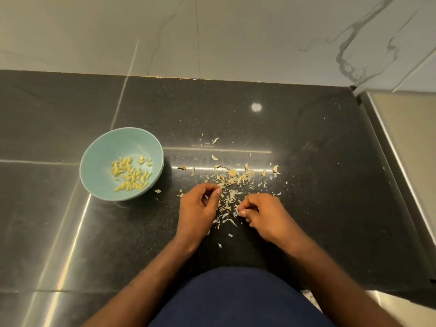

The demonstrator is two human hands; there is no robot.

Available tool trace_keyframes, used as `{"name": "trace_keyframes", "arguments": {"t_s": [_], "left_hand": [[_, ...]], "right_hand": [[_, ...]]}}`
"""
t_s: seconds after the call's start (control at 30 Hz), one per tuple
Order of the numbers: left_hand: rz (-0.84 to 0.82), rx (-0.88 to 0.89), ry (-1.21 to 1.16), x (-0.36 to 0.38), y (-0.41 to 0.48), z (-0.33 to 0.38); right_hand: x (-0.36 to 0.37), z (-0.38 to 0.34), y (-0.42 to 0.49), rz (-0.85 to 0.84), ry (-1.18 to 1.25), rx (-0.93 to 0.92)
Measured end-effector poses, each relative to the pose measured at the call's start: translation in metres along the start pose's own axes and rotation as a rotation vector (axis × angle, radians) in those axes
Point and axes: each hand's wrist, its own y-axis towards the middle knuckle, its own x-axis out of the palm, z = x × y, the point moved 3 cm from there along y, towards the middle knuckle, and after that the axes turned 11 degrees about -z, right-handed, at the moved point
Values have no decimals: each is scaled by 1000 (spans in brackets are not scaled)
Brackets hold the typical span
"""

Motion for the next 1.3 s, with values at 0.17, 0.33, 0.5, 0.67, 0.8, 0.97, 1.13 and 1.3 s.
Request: {"name": "trace_keyframes", "arguments": {"t_s": [0.17,0.33,0.5,0.67,0.8,0.97,1.13,1.3], "left_hand": [[-14,87,69,3,2,-9],[-52,105,59,2,3,-10],[-60,118,25,2,3,-11],[-51,110,24,0,2,-8],[-144,-32,-88,-7,4,2],[-223,-26,-259,-29,0,43],[-219,79,-351,-53,-5,87],[-166,90,-445,-63,-10,99]], "right_hand": [[-5,-7,12,-51,-53,127],[-4,-18,14,-23,-197,182],[-1,-26,16,22,-287,245],[1,-31,15,15,-375,228],[-9,-20,7,49,-200,190],[-27,-45,-23,249,582,-177],[-20,-87,-34,196,860,-367],[-19,-101,-41,218,835,-445]]}}
